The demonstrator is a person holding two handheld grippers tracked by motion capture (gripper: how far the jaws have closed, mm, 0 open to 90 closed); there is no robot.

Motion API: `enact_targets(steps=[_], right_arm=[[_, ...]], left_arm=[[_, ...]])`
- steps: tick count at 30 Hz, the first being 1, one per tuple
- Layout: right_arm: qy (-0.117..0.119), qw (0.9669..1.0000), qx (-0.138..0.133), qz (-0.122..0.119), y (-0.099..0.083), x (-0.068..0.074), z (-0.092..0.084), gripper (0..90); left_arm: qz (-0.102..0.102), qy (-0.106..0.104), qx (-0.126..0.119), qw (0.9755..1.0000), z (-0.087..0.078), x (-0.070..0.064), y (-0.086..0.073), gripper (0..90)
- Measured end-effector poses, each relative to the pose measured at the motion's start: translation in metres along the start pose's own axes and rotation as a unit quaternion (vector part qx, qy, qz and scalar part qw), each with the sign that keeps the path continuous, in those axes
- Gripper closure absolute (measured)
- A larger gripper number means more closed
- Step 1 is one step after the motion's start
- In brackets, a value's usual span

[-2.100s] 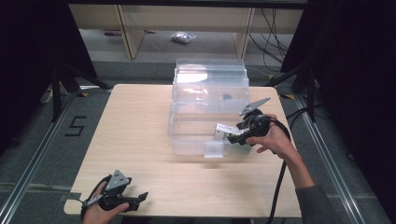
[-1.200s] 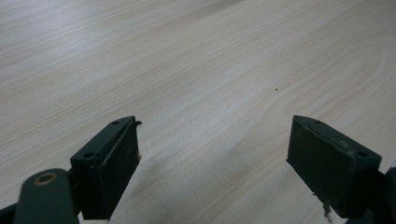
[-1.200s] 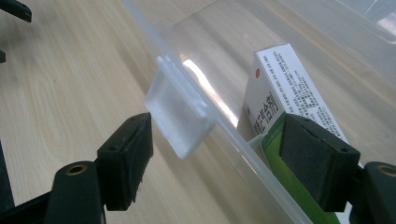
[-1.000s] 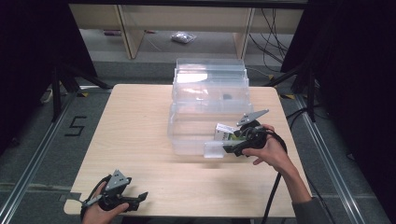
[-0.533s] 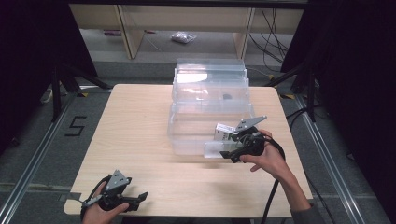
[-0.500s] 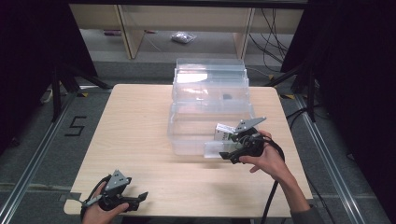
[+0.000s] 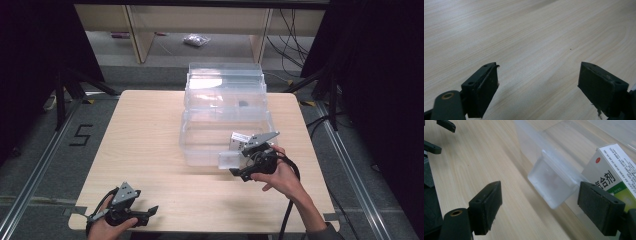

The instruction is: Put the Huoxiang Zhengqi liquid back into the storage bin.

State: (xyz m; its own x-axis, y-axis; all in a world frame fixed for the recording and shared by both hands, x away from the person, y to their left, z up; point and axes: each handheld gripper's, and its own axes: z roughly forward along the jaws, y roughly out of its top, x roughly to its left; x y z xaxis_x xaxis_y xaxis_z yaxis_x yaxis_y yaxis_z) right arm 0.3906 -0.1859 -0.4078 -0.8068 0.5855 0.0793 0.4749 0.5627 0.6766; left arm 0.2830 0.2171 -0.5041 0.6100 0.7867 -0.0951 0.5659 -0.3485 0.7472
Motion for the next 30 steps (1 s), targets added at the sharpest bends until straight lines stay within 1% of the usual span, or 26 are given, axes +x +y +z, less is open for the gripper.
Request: enact_targets(steps=[1,2,3,4,5,6,7,8,9,10,11,12,13,14,15,16,17,18,21,22,23,24,25,27,28,30], right_arm=[[0.005,0.9999,-0.004,-0.015,0.000,-0.001,0.001,20.7],[0.009,0.9998,-0.004,-0.016,0.000,0.000,0.000,20.7],[0.010,0.9998,-0.012,-0.013,-0.001,0.002,0.001,20.7],[0.010,0.9998,-0.012,-0.013,-0.001,0.002,0.001,20.7],[0.007,0.9999,-0.008,-0.008,-0.002,0.003,0.000,20.4],[0.006,0.9998,-0.017,-0.007,-0.004,0.004,0.002,20.4],[0.013,0.9998,-0.011,-0.014,-0.005,0.004,0.001,20.4],[0.013,0.9998,-0.011,-0.014,-0.005,0.004,0.001,20.4],[0.011,0.9997,-0.019,-0.006,-0.006,0.006,0.003,20.3],[0.012,0.9998,-0.014,-0.009,-0.007,0.005,0.001,20.1],[0.017,0.9996,-0.020,0.002,-0.010,0.007,0.002,19.4],[0.017,0.9996,-0.020,0.002,-0.010,0.007,0.002,19.4],[0.014,0.9997,-0.020,-0.009,-0.011,0.006,0.003,19.4],[0.017,0.9997,-0.016,0.002,-0.013,0.008,0.003,19.4],[0.017,0.9997,-0.016,0.006,-0.014,0.008,0.004,19.4],[0.018,0.9997,-0.018,0.001,-0.016,0.008,0.004,19.4],[0.018,0.9997,-0.014,0.009,-0.017,0.009,0.004,19.3],[0.018,0.9997,-0.016,0.003,-0.019,0.010,0.005,19.1],[0.021,0.9997,-0.015,0.003,-0.022,0.010,0.007,18.9],[0.022,0.9996,-0.013,0.012,-0.024,0.011,0.008,18.6],[0.022,0.9996,-0.013,0.012,-0.024,0.011,0.008,18.6],[0.021,0.9996,-0.016,0.006,-0.025,0.010,0.008,18.6],[0.024,0.9995,-0.015,0.011,-0.026,0.011,0.009,18.4],[0.020,0.9996,-0.018,0.010,-0.029,0.012,0.010,17.9],[0.016,0.9995,-0.024,0.013,-0.031,0.013,0.012,17.7],[0.025,0.9995,-0.015,0.016,-0.034,0.016,0.013,17.7]], left_arm=[[0.007,0.002,0.005,1.0000,0.000,0.001,0.000,15.6],[0.003,-0.001,0.002,1.0000,0.000,0.000,0.000,15.7],[0.003,-0.001,0.002,1.0000,0.000,0.000,0.000,15.7],[0.006,-0.001,0.005,1.0000,-0.001,0.001,0.000,15.7],[0.006,0.000,0.007,1.0000,-0.002,0.001,0.001,15.6],[0.000,0.001,0.001,1.0000,0.000,0.000,0.000,15.7],[0.002,0.000,0.004,1.0000,-0.001,0.001,0.000,15.7],[0.002,0.000,0.004,1.0000,-0.001,0.001,0.000,15.7],[0.001,0.000,0.006,1.0000,-0.001,0.000,0.000,15.7],[0.001,-0.002,0.005,1.0000,-0.001,0.000,0.000,15.6],[0.000,0.000,0.008,1.0000,-0.002,0.000,0.000,15.6],[0.000,0.000,0.008,1.0000,-0.002,0.000,0.000,15.7],[0.000,-0.001,0.008,1.0000,-0.002,0.000,0.000,15.7],[0.000,0.000,0.007,1.0000,-0.002,0.000,0.000,15.7],[0.000,0.003,0.003,1.0000,-0.001,0.000,0.000,15.7],[0.001,-0.001,0.008,1.0000,-0.002,0.000,0.001,15.7],[0.000,0.001,0.004,1.0000,-0.001,0.000,0.000,15.7],[0.001,-0.002,0.005,1.0000,-0.001,0.000,0.000,15.7],[0.001,-0.001,0.005,1.0000,-0.001,0.000,0.000,15.7],[0.001,-0.001,0.005,1.0000,-0.001,0.000,0.000,15.7],[0.001,-0.001,0.005,1.0000,-0.001,0.000,0.000,15.7],[0.001,-0.001,0.005,1.0000,-0.001,0.000,0.000,15.7],[0.001,-0.001,0.005,1.0000,-0.001,0.000,0.000,15.7],[0.001,-0.001,0.005,1.0000,-0.001,0.000,0.000,15.7],[0.002,-0.001,0.004,1.0000,-0.001,0.000,0.000,15.7],[0.003,-0.001,0.004,1.0000,-0.001,0.000,0.000,15.7]])
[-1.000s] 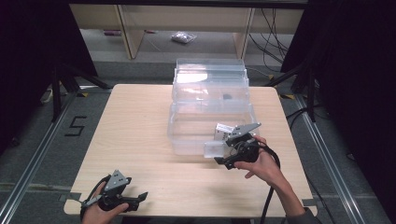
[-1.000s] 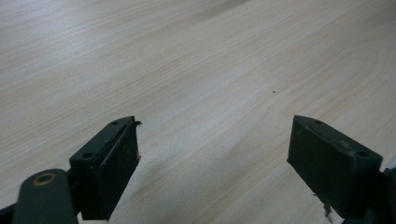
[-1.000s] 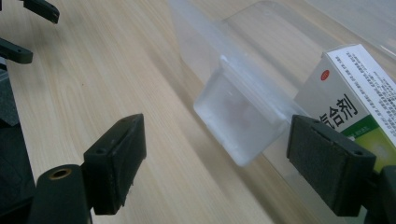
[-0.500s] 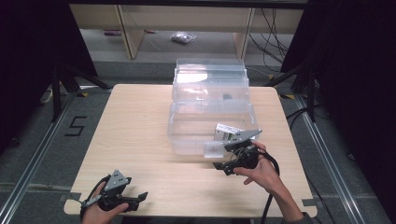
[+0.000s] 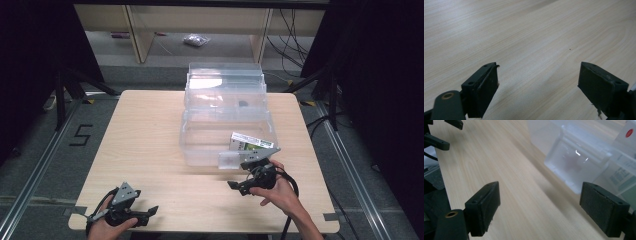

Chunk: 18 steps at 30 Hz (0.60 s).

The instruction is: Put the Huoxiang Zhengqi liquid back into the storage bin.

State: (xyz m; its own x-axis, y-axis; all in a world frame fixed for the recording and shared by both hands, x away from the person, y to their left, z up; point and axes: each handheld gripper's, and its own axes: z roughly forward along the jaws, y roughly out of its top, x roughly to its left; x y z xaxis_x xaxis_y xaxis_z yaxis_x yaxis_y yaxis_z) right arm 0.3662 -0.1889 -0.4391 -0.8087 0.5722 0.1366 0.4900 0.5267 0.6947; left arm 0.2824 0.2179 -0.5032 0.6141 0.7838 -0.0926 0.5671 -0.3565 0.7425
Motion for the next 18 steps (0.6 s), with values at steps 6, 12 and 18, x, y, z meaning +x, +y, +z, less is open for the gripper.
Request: enact_targets(steps=[6,12,18], right_arm=[[-0.003,1.0000,-0.001,0.009,-0.008,0.002,0.003,17.6],[-0.002,1.0000,-0.004,0.007,-0.014,0.001,0.003,17.6],[0.000,0.9999,0.011,0.008,-0.019,0.001,0.002,17.6]], left_arm=[[0.001,0.000,0.000,1.0000,0.000,0.000,0.000,15.7],[0.006,-0.001,0.000,1.0000,0.000,0.001,0.000,15.7],[-0.001,-0.002,-0.007,1.0000,0.001,-0.001,0.000,15.7]])
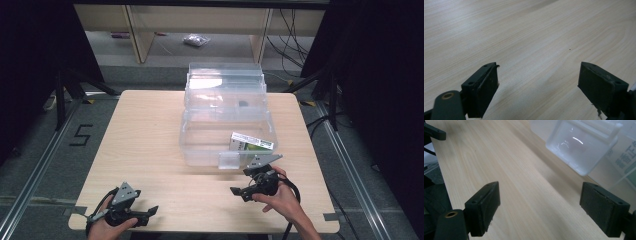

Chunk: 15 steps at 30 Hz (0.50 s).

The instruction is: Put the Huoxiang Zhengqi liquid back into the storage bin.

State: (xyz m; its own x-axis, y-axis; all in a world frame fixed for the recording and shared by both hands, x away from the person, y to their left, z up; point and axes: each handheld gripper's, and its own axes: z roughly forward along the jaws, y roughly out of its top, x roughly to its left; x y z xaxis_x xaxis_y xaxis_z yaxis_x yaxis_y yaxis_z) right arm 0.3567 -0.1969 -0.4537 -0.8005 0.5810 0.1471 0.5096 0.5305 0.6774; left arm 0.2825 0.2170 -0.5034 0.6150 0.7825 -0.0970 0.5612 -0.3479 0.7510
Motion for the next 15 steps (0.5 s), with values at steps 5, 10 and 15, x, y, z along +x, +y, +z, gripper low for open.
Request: enact_targets(steps=[5,10,15], right_arm=[[-0.006,0.9999,-0.005,0.007,-0.006,0.003,0.001,17.6],[-0.013,0.9999,0.000,0.010,-0.013,0.006,0.002,17.6],[-0.011,0.9999,0.003,0.010,-0.020,0.006,0.004,17.6]], left_arm=[[0.001,0.001,0.002,1.0000,0.000,0.000,0.000,15.7],[0.002,0.002,0.001,1.0000,0.000,-0.001,0.000,15.7],[0.002,0.003,0.001,1.0000,-0.001,-0.001,0.000,15.7]])
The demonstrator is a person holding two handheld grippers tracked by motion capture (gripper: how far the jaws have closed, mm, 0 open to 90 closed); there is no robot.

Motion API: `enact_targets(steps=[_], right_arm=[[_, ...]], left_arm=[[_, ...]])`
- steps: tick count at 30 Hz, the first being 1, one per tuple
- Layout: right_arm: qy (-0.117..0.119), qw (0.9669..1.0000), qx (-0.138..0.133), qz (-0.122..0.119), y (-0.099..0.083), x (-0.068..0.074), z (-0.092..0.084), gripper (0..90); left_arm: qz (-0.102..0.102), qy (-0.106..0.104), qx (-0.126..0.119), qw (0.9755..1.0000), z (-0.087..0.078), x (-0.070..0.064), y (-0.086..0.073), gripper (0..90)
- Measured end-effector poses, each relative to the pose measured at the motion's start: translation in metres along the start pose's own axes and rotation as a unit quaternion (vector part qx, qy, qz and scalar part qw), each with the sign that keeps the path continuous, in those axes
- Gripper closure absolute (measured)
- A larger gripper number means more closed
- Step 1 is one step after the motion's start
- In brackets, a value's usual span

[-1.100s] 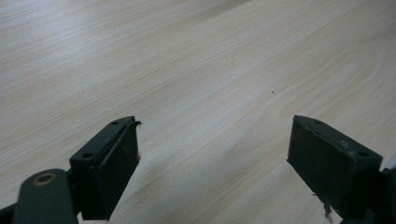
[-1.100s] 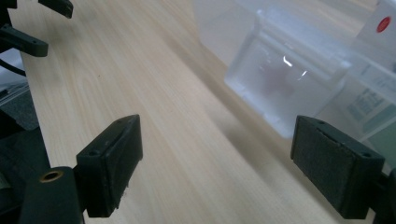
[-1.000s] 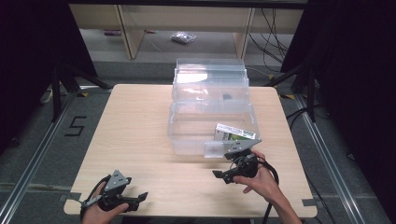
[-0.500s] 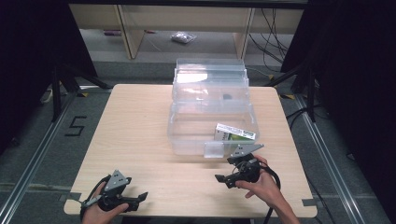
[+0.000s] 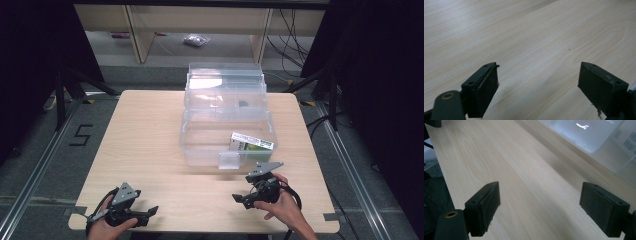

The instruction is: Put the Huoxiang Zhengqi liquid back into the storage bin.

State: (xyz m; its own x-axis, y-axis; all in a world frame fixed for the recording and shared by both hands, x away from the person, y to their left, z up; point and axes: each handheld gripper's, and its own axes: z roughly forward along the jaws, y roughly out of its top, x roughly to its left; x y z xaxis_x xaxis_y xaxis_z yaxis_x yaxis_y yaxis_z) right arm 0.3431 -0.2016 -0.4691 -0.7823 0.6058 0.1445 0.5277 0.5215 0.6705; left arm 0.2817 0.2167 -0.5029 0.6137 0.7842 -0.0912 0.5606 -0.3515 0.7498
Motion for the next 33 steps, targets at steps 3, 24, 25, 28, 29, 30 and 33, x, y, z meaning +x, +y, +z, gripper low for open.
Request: enact_targets(steps=[3,24,25,28,29,30,33], right_arm=[[0.001,1.0000,0.010,0.000,-0.003,0.000,-0.002,17.6],[-0.017,0.9996,0.019,0.008,-0.023,0.006,-0.004,17.2],[-0.017,0.9996,0.019,0.008,-0.023,0.006,-0.004,17.2],[-0.022,0.9994,0.017,0.022,-0.024,0.007,-0.002,17.1],[-0.020,0.9994,0.016,0.023,-0.025,0.007,-0.002,17.1],[-0.020,0.9994,0.016,0.023,-0.025,0.007,-0.002,17.1],[-0.016,0.9995,0.014,0.022,-0.025,0.007,-0.002,17.1]], left_arm=[[0.000,0.000,0.000,1.0000,0.000,0.000,0.000,15.7],[0.002,-0.001,-0.001,1.0000,0.001,0.000,0.000,15.7],[0.002,-0.001,-0.001,1.0000,0.001,0.000,0.000,15.7],[-0.002,0.002,0.001,1.0000,0.000,-0.001,0.000,15.8],[-0.002,0.001,0.001,1.0000,0.000,-0.001,0.000,15.8],[-0.002,0.001,0.001,1.0000,0.000,-0.001,0.000,15.8],[0.001,-0.002,0.002,1.0000,0.000,0.000,0.000,15.7]])
